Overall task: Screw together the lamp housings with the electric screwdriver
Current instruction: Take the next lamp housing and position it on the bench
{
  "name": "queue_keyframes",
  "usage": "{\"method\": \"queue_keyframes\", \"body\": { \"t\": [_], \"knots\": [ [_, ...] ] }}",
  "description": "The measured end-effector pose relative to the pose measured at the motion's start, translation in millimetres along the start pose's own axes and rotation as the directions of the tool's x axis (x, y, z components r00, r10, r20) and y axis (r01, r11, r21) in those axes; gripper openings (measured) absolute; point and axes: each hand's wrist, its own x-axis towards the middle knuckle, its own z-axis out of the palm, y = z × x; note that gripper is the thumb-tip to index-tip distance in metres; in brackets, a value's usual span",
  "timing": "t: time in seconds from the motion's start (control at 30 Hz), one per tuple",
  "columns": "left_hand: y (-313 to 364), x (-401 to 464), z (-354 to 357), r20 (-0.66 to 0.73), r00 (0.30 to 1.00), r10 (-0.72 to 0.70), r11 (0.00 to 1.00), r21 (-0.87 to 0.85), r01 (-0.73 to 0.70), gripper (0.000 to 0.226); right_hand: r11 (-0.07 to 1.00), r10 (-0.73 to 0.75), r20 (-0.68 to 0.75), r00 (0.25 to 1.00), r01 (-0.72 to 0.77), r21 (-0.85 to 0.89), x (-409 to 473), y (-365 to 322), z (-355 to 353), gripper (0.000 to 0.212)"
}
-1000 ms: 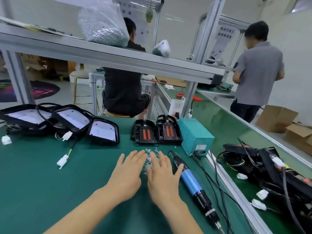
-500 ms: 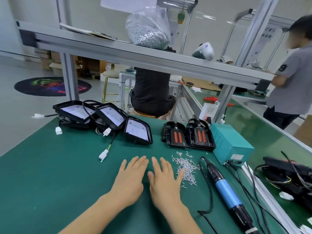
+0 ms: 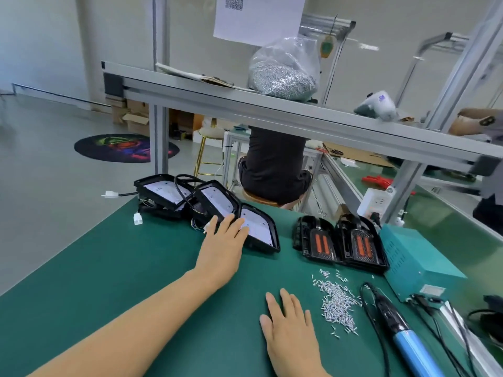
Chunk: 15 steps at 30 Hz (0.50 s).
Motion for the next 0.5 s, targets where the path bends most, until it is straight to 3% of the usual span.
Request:
{"method": "queue_keyframes", "body": {
  "t": [0.1, 0.17, 0.27, 0.33, 0.4, 0.47, 0.5],
  "knots": [
    [-2.5, 21.9, 3.3, 0.022, 0.994, 0.105, 0.985, 0.138, -0.107, 0.058, 0.999, 0.002, -0.036, 0.999, -0.003, -0.048, 1.2, -7.1, -1.6, 0.06],
    [-2.3, 34.4, 7.2, 0.034, 0.986, 0.163, 0.965, 0.203, -0.166, 0.06, 0.998, -0.042, -0.19, 0.981, 0.031, -0.06, 2.6, -6.9, -4.2, 0.07],
    [-3.1, 47.1, 14.9, 0.106, 0.971, 0.215, 0.928, 0.289, -0.236, 0.062, 0.992, -0.098, -0.313, 0.945, 0.066, -0.112, 3.2, -6.1, 3.9, 0.039],
    [-4.7, 53.8, 15.4, 0.123, 0.972, 0.201, 0.939, 0.258, -0.227, 0.062, 0.992, -0.08, -0.326, 0.942, 0.044, -0.117, 6.7, -3.4, 5.6, 0.033],
    [-9.9, 60.9, 9.7, 0.092, 0.986, 0.135, 0.971, 0.186, -0.151, 0.064, 0.996, -0.051, -0.297, 0.953, 0.026, -0.088, 9.6, -3.6, 9.4, 0.046],
    [-23.6, 69.0, 1.9, 0.083, 0.994, 0.073, 0.97, 0.224, -0.09, 0.066, 0.992, -0.086, -0.365, 0.927, 0.047, -0.113, 9.9, -2.8, 6.9, 0.03],
    [-33.2, 72.4, -2.1, 0.096, 0.994, 0.045, 0.96, 0.273, -0.07, 0.063, 0.991, -0.107, -0.377, 0.92, 0.069, -0.113, 9.1, -2.6, 8.1, 0.032]
  ]
}}
